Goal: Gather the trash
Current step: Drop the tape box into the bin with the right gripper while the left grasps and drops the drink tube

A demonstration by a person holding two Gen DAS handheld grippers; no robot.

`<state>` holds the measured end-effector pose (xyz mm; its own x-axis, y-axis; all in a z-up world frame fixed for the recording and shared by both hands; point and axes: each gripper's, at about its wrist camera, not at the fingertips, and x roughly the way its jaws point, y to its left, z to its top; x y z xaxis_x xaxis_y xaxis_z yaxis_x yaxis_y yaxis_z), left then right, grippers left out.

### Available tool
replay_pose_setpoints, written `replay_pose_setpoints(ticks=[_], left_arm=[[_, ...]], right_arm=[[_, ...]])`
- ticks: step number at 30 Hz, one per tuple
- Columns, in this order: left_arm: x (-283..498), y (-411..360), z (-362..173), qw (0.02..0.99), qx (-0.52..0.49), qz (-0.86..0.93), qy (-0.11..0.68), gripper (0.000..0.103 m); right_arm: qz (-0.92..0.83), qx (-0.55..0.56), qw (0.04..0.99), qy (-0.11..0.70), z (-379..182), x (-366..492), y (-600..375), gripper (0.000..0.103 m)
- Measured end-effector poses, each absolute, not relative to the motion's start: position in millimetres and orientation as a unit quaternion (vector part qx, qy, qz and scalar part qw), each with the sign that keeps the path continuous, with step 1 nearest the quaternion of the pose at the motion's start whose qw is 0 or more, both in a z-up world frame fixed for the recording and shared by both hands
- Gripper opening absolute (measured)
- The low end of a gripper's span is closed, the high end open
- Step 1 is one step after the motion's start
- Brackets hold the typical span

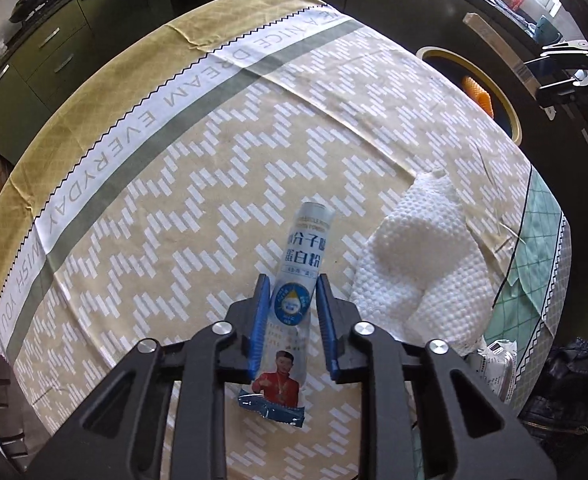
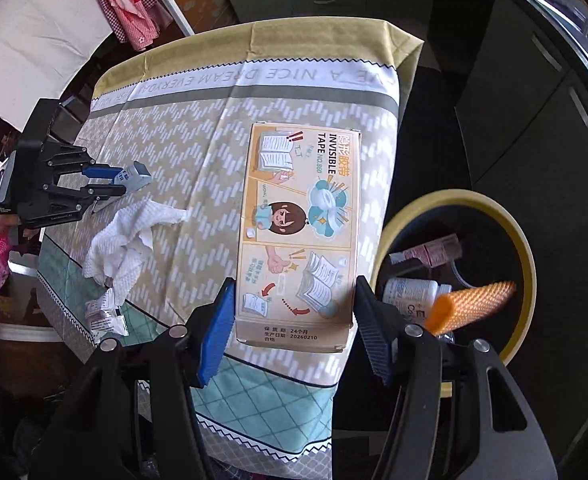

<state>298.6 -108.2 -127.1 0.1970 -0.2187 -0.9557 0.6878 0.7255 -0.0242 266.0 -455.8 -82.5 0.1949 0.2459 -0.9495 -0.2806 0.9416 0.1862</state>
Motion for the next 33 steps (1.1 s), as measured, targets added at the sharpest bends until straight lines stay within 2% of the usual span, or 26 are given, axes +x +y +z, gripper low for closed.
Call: replay_pose_setpoints(ticks=[5, 16, 21, 24, 33], left_arm=[[296.0, -104.7, -124.7, 0.748, 0.202, -0.299, 0.557, 0.013], [277.3, -94.8, -62.9, 0.785, 0.163, -0.305, 0.514, 0.011], [269.7, -115.8, -38.4, 0.789, 0.155, -0.323, 0.499, 0.011], [261.5, -139.0, -31.2, 0.783, 0.161, -0.342, 0.495, 0.011], [243.3, -238.1, -19.6, 0.744, 0.175, -0.42, 0.489, 0.011]], right_arm=[[0.15, 0.013, 0.779, 0.609, -87.1, 262.5, -484.8, 0.058], [0.082, 0.04, 0.772, 0.63, -119.4, 280.3, -536.0, 0.058], [0.026, 0.047, 0.758, 0.65, -146.6, 298.7, -555.6, 0.059], [0.009, 0.054, 0.739, 0.672, -164.3, 308.0, -566.5, 0.08], [0.027, 0.098, 0.784, 0.613, -125.2, 259.3, -600.5, 0.08]])
